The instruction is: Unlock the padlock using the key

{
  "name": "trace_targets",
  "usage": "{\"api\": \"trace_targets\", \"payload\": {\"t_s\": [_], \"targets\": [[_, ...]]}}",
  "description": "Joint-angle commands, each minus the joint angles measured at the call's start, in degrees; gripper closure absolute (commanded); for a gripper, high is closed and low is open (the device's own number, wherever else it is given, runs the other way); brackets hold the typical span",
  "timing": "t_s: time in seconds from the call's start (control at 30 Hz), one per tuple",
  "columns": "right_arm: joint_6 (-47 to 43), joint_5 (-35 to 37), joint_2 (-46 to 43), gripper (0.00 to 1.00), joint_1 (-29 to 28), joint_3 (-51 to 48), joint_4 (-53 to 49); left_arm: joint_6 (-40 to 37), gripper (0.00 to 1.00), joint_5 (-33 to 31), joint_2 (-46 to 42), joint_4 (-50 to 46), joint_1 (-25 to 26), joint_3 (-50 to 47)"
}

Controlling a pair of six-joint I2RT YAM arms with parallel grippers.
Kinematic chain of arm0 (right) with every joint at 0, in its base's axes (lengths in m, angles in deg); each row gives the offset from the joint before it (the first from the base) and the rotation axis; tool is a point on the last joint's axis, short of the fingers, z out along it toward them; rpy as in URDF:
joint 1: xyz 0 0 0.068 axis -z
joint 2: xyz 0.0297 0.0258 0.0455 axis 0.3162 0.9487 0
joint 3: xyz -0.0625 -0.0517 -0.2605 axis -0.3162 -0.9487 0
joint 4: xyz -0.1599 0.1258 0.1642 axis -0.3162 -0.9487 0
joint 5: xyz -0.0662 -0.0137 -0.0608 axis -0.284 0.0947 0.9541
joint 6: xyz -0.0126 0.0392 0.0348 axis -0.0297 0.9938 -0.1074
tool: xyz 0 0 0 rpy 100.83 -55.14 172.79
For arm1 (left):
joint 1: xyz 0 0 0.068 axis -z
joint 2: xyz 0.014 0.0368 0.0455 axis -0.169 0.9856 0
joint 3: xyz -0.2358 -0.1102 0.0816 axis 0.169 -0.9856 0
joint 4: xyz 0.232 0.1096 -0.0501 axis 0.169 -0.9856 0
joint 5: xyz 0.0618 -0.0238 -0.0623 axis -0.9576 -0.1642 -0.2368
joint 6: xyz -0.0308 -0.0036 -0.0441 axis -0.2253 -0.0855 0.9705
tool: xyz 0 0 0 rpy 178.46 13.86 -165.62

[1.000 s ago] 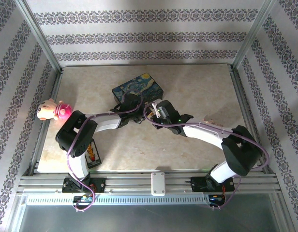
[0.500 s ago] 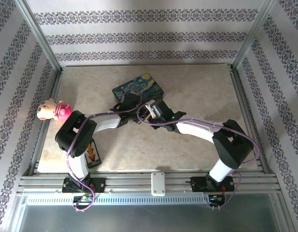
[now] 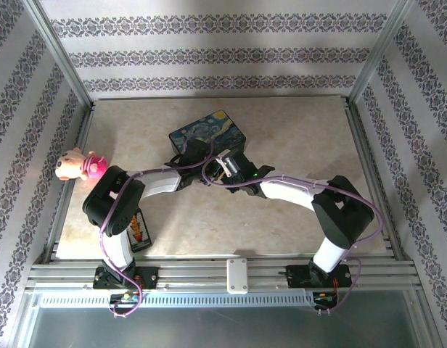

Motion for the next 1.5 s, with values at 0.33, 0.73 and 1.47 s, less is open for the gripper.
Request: {"api": "trace_targets", "payload": {"t_s": [0.33,0.73,1.47], "targets": [[-0.87,3.68,4.23,0.85,-0.97,3.03,2.97,2.21,0.98,5.08,1.13,-5.35,-0.23,-0.03],[4.32,-1.19,3.89,1.00,1.44,0.56,6.35,1.99,0.98,5.39,0.96,-5.18,-0.16,0.14],[25.82,-27.98,1.94,1.00,14.89,-6.43,19.28,1.77,0.98,5.86,1.37,-4.70,-0.21,0.16]]}}
